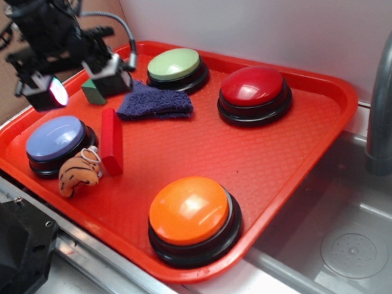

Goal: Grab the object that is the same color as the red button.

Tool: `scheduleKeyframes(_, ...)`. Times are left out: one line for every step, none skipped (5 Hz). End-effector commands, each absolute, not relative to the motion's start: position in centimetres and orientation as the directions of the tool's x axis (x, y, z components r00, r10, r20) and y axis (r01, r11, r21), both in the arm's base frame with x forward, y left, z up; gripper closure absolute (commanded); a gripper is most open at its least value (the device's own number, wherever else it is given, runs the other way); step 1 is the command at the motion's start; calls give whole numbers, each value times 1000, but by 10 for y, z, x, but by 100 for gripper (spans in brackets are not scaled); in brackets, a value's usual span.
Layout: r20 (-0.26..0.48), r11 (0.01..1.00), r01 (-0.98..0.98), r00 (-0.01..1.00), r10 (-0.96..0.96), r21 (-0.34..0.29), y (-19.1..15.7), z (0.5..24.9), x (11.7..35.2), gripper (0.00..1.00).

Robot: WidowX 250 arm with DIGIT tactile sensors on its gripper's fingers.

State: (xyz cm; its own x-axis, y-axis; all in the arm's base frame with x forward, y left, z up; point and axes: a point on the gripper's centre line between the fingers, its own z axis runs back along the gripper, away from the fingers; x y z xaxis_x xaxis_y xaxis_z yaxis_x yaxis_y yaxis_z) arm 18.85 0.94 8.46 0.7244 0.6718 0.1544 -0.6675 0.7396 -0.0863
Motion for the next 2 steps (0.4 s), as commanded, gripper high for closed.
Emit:
scheduleKeyframes(159, 719, -693, 704, 692, -57, 14, 48, 213, 0)
scheduleKeyframes(139, 719, -693, 708, 692, -49, 8, 40, 213, 0)
